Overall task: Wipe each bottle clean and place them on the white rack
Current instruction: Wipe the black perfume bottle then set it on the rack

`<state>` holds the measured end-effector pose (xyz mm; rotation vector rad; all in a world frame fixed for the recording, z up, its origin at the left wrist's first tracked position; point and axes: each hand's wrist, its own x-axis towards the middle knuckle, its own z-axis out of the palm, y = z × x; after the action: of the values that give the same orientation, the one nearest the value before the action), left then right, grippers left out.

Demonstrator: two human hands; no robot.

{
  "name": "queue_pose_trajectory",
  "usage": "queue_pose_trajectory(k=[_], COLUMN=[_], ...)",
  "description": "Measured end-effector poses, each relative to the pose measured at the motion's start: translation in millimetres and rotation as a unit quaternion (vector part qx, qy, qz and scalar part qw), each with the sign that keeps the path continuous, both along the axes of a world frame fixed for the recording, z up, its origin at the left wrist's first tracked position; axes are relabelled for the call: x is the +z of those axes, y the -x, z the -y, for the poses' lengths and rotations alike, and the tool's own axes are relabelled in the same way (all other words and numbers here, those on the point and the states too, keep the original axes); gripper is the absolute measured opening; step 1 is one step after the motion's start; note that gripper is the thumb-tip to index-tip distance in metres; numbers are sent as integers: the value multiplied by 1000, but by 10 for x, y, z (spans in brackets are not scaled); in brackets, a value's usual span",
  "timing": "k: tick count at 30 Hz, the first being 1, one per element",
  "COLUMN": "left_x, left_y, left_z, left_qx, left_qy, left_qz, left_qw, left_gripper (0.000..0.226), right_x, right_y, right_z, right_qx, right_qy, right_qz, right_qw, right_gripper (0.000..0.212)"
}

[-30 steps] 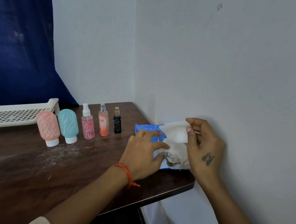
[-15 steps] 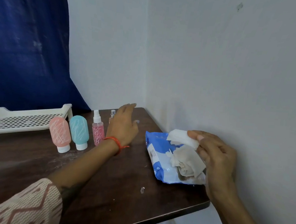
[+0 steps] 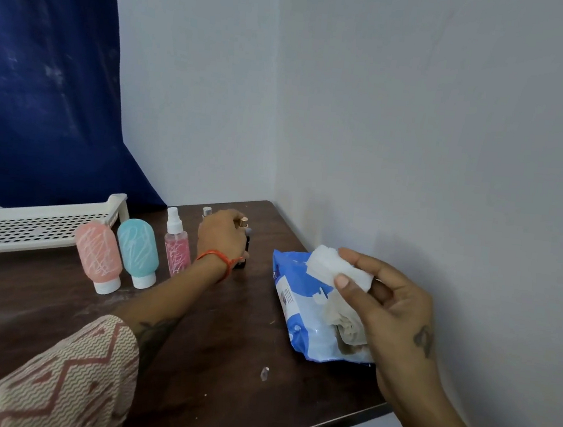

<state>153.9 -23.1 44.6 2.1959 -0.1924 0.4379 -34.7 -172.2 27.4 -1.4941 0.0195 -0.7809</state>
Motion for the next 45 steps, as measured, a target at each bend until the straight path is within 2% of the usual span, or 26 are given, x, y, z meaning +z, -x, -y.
queue_pose_trajectory(k=[8, 10, 14, 20, 24, 27, 31, 33, 39, 45], left_x=[231, 275, 268, 114, -29, -113, -165, -192, -272, -280], left_y=[503, 640, 765, 685, 596, 517, 443, 413, 349, 362], left_z=[-442, -638, -1026, -1492, -1667, -1755, -1845, -1881, -1884, -1860], left_qx=[-104, -143, -202, -177, -172, -166, -167, -163, -159, -169], left_qy=[18, 44, 130, 223, 287, 299, 326, 324, 321, 316], left_qz=[76, 59, -31, -107, -133, -139, -143, -143, -138, -127], left_qw=[991, 987, 970, 953, 933, 929, 920, 921, 924, 925], left_gripper=[5, 8, 17, 9, 13, 11, 12, 13, 11, 5], right_x=[43, 76, 132, 127, 72, 51, 62, 19, -204, -197], right_y=[16, 4, -56, -347, -650, -870, -1130, -1238, -1338, -1313], right_z=[-230, -339, -619, -1098, -1311, -1453, -1637, -1711, -1768, -1689], right_qx=[21, 35, 79, 74, 90, 105, 142, 150, 120, 142], right_qy=[64, 66, 74, 166, 221, 257, 241, 238, 260, 201], right_qz=[17, 17, 15, 22, 13, 15, 40, 45, 87, 77], right_qw=[998, 997, 994, 983, 971, 961, 959, 959, 954, 966], right_gripper=[22, 21, 20, 21, 26, 23, 20, 26, 24, 18])
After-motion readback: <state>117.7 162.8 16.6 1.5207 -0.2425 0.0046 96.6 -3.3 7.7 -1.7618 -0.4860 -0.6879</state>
